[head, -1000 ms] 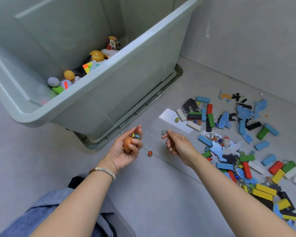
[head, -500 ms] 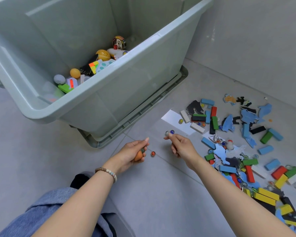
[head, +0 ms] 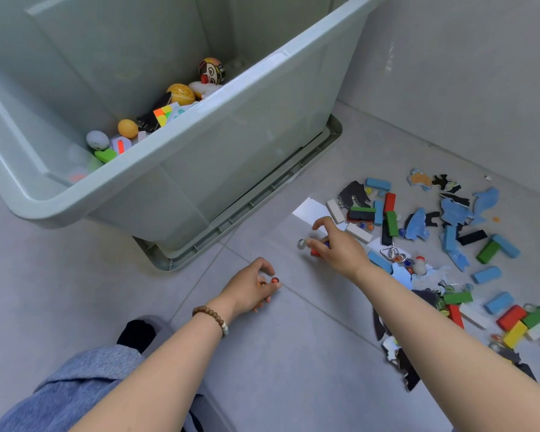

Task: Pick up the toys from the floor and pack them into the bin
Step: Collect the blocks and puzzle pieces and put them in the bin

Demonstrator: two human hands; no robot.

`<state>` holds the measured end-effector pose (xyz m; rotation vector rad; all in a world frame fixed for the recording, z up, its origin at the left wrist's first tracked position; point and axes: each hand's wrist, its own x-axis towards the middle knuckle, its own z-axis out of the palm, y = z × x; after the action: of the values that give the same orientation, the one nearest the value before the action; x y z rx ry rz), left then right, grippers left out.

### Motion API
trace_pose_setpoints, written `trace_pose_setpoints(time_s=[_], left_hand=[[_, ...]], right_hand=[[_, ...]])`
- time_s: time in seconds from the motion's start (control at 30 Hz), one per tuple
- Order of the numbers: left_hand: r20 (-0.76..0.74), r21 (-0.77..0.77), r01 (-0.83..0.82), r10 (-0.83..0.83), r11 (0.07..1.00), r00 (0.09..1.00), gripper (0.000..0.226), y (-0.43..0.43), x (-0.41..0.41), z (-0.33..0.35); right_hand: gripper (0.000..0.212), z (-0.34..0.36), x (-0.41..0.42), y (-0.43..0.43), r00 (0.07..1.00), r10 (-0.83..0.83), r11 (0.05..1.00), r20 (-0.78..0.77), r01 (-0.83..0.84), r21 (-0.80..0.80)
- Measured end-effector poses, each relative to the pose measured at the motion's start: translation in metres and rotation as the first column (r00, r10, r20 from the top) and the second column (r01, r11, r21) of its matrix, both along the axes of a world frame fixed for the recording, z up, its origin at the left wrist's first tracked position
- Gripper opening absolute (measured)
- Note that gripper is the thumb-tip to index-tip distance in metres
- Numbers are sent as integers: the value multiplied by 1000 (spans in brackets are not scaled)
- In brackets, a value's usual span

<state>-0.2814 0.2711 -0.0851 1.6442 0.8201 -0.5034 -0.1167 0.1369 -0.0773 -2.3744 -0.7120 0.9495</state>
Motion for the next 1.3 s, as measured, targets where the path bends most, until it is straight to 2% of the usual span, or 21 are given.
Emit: trace_pose_setpoints(time_s=[0.07,0.2,0.4,0.5,0.57,0.6,0.63,0.67,0.7,0.73,0.8,0.87,0.93,1.1,1.3], left_hand=[[-8,53,28,-28,998,1000,17,3,3,-4],[-11,123,27,-26,992,1000,13,9,10,-10],[24,55,-61,60,997,998,13,17,15,-12],[36,12,-119,119,993,992,12,18,19,-13],[59,-4,-164,164,986,985,12,18,24,-11],[79,-7,-194,194,981,978,12,19,26,-11],[102,-9,-232,231,973,968,12,20,29,-9],[126,-13,-276,275,961,953,12,22,33,-8],[145,-21,-321,320,947,936,11,24,36,-7],[156,-28,-356,355,934,922,10,28,39,-7],[153,-37,-388,389,921,909,9,34,44,-8],[136,-47,-385,387,922,912,9,38,50,-9],[126,-57,-380,384,923,915,8,39,58,-11],[112,-38,-348,350,937,930,4,43,78,-15],[101,-18,-332,332,943,938,3,43,79,-15]], right_hand=[[28,4,9,7,979,177,981,104,-166,-104],[34,5,15,16,897,413,893,154,-367,-259],[32,0,20,22,781,574,811,248,-498,-307],[27,-5,23,26,770,590,796,241,-506,-333],[27,-7,25,27,814,536,830,224,-459,-318],[29,-8,26,28,877,438,887,198,-387,-251],[29,-9,25,27,956,271,958,114,-256,-127],[27,-9,24,28,997,67,997,-42,-65,38],[25,-8,24,29,969,-97,976,-227,137,167],[21,-6,23,30,912,-174,935,-371,271,229],[16,-9,20,35,877,-139,919,-459,287,271],[9,-14,18,44,930,-43,962,-365,137,235],[20,-19,15,54,963,47,985,-265,-1,172],[20,-24,17,71,969,228,973,-96,-223,63],[23,-24,13,70,958,284,959,50,-283,-24]])
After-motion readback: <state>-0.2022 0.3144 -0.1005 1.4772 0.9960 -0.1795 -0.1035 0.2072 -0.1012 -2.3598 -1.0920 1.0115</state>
